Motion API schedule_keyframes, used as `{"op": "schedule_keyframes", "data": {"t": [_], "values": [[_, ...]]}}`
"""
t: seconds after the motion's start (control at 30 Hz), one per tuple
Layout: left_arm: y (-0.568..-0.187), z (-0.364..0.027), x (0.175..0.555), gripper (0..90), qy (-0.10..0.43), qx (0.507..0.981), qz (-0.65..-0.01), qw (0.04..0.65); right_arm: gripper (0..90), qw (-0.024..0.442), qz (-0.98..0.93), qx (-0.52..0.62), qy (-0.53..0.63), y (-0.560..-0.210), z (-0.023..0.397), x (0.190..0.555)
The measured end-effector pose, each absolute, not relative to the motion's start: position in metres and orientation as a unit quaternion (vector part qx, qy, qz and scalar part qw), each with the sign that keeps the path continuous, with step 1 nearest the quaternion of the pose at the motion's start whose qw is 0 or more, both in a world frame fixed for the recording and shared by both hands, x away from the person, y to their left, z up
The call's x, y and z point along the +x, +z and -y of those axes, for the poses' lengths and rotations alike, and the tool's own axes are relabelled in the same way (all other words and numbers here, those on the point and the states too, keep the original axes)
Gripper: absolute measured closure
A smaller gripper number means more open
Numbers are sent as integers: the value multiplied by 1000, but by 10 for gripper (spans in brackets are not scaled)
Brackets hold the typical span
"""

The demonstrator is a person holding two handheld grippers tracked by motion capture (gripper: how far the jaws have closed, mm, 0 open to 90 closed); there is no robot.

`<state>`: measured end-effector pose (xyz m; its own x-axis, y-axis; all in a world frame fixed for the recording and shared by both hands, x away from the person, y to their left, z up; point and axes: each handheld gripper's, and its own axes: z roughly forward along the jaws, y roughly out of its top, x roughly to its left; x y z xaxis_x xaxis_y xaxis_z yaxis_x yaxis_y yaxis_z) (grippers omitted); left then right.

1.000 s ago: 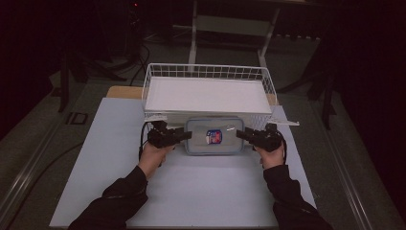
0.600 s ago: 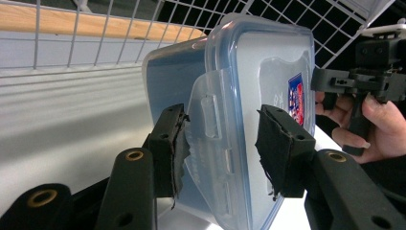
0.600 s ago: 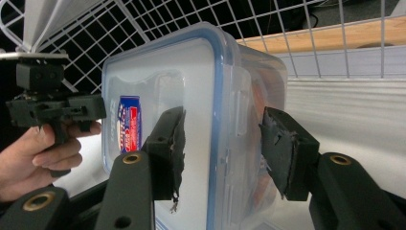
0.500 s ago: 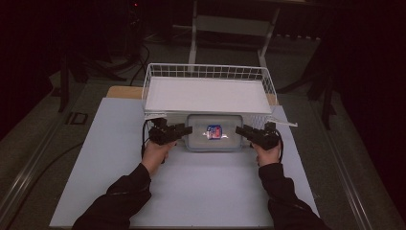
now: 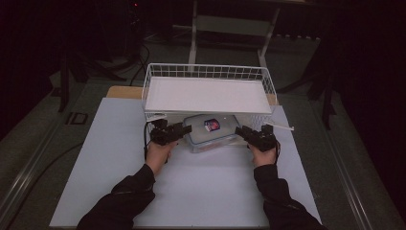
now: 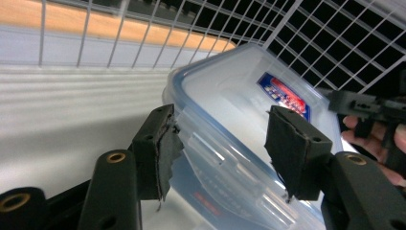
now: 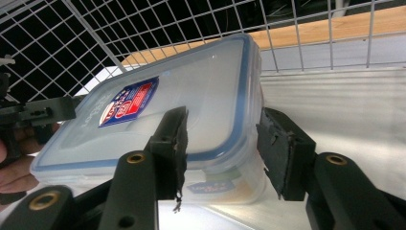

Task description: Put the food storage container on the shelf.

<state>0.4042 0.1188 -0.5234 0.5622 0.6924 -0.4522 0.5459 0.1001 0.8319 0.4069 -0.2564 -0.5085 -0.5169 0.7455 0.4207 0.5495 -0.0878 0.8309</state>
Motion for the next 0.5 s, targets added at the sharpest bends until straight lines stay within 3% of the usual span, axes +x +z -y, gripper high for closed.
{"op": "schedule_keyframes", "data": {"t": [0.2, 0.5], "values": [[-518, -118, 399, 360, 74, 666, -462, 581, 445, 106, -680, 476, 548, -505, 252, 403], [-506, -117, 373, 150, 97, 703, -413, 570, 410, 128, -686, 455, 553, -494, 244, 378]]}}
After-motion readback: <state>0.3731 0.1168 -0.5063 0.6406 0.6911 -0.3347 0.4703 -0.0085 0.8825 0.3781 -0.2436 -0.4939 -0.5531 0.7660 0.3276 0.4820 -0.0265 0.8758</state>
